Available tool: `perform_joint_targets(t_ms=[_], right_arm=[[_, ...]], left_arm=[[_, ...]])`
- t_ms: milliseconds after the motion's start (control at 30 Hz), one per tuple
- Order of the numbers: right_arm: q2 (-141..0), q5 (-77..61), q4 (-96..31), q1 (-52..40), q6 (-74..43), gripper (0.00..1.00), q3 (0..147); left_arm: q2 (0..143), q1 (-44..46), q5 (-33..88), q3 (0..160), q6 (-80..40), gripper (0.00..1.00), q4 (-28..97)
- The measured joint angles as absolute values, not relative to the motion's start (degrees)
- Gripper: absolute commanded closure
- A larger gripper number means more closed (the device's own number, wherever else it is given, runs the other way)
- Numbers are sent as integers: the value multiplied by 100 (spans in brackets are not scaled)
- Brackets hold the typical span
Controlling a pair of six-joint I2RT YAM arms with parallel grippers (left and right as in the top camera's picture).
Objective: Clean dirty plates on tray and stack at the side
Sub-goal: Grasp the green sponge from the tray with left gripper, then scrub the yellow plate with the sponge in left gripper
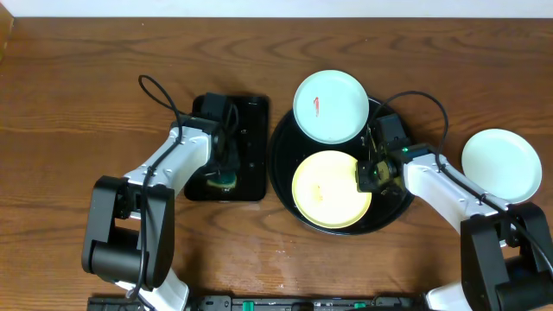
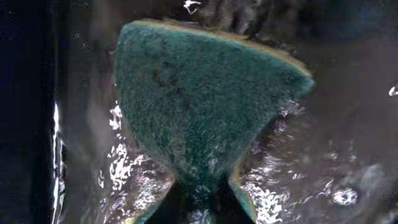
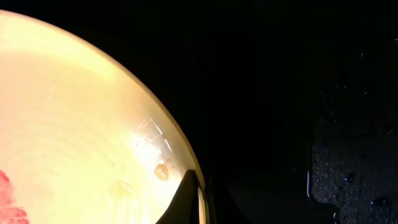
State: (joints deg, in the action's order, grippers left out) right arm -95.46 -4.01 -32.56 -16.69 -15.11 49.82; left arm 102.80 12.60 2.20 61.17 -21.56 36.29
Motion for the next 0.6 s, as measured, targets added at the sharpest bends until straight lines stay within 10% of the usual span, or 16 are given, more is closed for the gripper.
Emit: perform_joint_targets(t_ms=[600], right_arm=[[-9546, -405, -3256, -1669, -1540, 99, 4982]], left_arm=[[9083, 1573, 672, 6761, -2095, 92, 4884]])
